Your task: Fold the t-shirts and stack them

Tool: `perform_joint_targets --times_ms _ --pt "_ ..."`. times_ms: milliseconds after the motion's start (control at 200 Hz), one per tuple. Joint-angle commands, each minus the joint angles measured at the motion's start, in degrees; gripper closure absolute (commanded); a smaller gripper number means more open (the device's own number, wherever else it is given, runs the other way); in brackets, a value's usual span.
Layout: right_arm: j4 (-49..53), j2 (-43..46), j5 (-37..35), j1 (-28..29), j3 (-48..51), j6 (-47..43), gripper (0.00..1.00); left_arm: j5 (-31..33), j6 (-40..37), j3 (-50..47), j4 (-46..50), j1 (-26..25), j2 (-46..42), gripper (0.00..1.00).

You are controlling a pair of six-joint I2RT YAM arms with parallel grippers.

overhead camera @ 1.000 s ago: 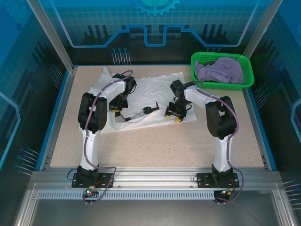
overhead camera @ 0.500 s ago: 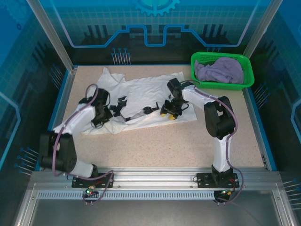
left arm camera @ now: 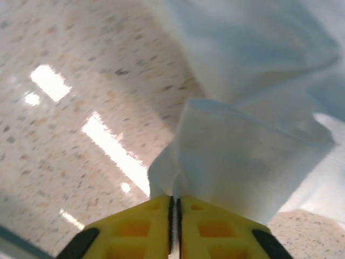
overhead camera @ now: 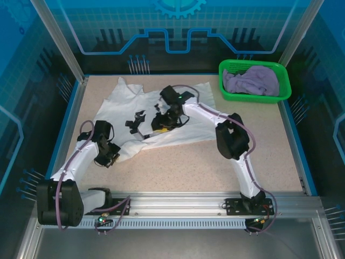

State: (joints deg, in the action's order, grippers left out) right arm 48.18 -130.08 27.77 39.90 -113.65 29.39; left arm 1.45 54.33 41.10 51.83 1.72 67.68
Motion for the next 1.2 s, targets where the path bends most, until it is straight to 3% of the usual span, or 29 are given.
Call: perform_joint_targets --times_ms 0,155,245,470,785,1010,1196 --pt "5.19 -5.52 0.85 3.36 -7.06 -3.78 0.59 -2.03 1.39 0.03 7.95 1.81 2.29 0.83" --pt "7.78 -10.62 -5.17 7.22 -15.25 -4.00 0.53 -0.20 2.23 3.34 15.00 2.26 2.82 0.58" --pt "8.38 -12.71 -8.81 8.56 -18.12 -2.53 0.52 2.94 2.92 6.49 17.85 2.26 -0.09 0.38" --pt "4.21 -13.15 -13.75 10.24 -18.16 0.51 0.44 5.76 0.20 14.04 19.11 2.33 -1.78 0.26" --pt "6.40 -21.43 -12.56 10.30 -30.63 0.63 0.46 -0.15 -1.66 12.77 14.65 5.66 3.30 0.22" --pt "5.53 -23.75 -10.36 10.37 -31.44 0.32 0.49 -5.27 -0.52 6.94 10.18 8.77 6.69 0.23" --pt "4.82 -24.43 -7.47 11.16 -31.51 -0.28 0.51 -3.88 -0.98 7.76 11.36 9.09 7.99 0.24"
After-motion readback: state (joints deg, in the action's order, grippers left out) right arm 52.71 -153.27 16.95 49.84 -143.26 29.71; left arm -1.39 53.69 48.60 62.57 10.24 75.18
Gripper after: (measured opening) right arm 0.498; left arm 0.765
